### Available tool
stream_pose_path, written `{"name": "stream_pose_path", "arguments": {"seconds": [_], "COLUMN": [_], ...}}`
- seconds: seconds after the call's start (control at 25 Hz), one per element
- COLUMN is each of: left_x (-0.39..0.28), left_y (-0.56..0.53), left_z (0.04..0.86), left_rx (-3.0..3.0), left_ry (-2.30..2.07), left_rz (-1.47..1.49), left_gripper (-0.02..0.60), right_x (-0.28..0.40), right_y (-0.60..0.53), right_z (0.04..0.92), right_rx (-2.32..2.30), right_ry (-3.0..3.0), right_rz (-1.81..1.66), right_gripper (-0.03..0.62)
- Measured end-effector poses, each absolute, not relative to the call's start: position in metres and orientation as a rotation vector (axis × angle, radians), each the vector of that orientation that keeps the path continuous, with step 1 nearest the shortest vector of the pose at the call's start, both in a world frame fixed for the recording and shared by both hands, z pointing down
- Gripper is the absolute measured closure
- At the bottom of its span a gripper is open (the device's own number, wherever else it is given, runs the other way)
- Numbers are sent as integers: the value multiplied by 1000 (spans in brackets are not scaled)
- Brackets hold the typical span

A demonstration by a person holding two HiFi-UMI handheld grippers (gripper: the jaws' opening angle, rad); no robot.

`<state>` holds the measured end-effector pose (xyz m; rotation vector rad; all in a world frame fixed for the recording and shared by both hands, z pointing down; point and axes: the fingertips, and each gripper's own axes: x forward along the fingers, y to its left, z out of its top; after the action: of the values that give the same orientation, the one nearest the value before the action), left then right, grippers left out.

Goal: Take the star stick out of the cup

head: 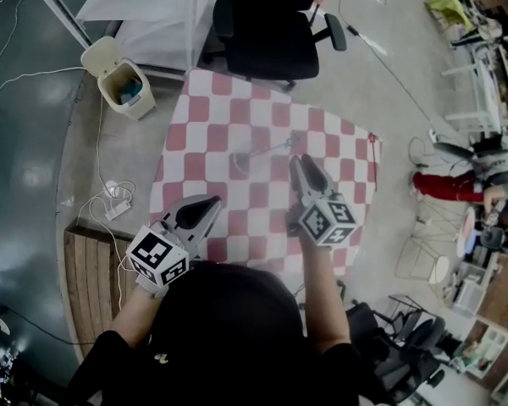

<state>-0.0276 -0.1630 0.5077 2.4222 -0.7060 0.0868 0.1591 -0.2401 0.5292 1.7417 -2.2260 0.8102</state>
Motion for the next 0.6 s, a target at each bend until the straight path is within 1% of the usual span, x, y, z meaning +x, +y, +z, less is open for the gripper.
{"name": "stream_pose_path", "arguments": {"seconds": [0.2, 0.48, 0.6], "left_x": [-37, -51, -54], "left_y": [-174, -183, -186], "left_z": [516, 526, 528], "left_rx": [2391, 2370, 2360], "left_ry": [-718, -740, -747], "left_rz": [75, 84, 85], "left_gripper": [541, 541, 541], "right_x": [158, 161, 161], "right_y": [-258, -274, -277], "right_z": [544, 562, 564], "right_rx": [1771, 1842, 1854], "right_ry": [-2182, -2103, -2082], "right_rz": [866, 946, 947], "right_gripper": [473, 474, 504]}}
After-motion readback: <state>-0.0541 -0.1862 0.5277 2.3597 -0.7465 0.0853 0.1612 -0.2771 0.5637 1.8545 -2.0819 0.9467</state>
